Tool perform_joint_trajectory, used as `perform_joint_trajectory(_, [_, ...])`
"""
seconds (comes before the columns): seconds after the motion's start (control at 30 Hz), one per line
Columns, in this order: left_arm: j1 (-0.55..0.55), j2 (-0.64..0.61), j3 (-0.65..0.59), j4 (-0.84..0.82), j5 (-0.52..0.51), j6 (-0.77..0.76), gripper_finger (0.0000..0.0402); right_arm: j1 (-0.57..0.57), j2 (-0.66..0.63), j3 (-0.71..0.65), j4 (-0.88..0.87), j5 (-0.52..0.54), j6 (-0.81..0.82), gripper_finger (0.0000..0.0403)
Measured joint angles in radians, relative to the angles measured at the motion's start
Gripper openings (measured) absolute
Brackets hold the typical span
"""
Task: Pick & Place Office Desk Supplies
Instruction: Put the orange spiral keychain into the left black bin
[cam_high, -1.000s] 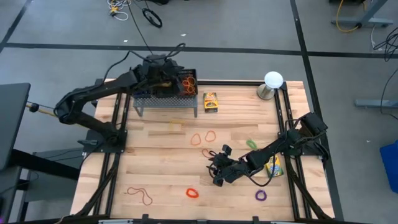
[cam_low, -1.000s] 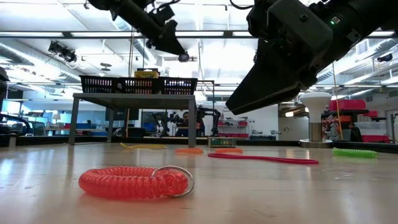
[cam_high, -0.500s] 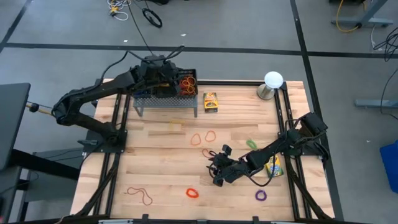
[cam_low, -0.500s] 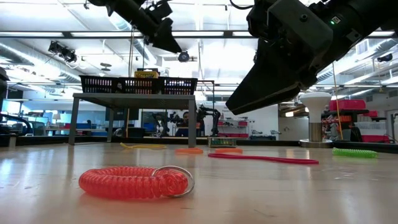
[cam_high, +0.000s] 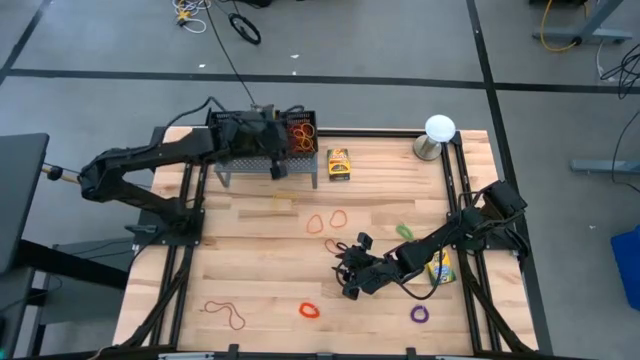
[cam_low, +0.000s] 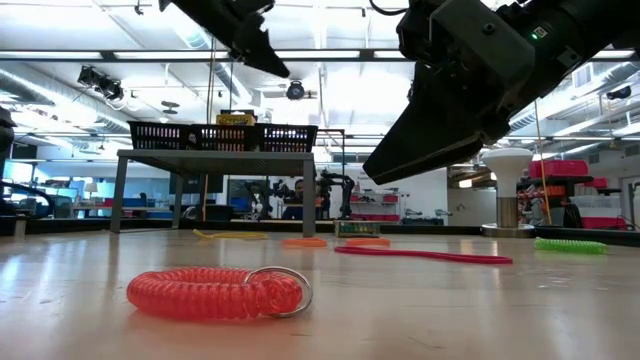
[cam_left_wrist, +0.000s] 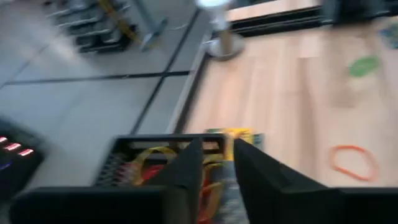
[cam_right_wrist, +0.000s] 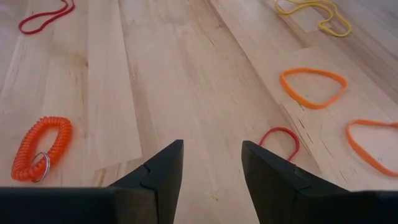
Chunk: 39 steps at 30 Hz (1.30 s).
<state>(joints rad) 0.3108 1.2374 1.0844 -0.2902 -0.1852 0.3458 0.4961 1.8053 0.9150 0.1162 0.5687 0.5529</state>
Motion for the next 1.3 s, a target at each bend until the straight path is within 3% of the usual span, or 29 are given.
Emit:
perform_joint_trajectory(0.2, [-0.054,-0.062,-0.234,0.227,0.056,0.004,0.0009,0.000,0.000,0.000,0.001,0.000,0.000,0.0174])
perform_joint_trajectory(0.47, [-0.129,-0.114,-0.534,0.647,0.056,-0.107,0.0019,0.000,0.000,0.000,0.002,0.000,0.000,0.0174])
perform_joint_trajectory(0.77, [-0.299,-0.114,-0.752,1.017,0.055,-0.149,0.0008,0.000,0.000,0.000,0.002,0.000,0.000,0.0174])
perform_joint_trajectory(1.1, [-0.512,-0.102,-0.811,1.046,0.056,-0.170,0.0011,0.000,0.000,0.000,0.002,0.000,0.000,0.0174])
perform_joint_trajectory(1.3, [-0.602,-0.102,-0.811,0.952,0.056,-0.185,0.0011,0.000,0.000,0.000,0.002,0.000,0.000,0.0174])
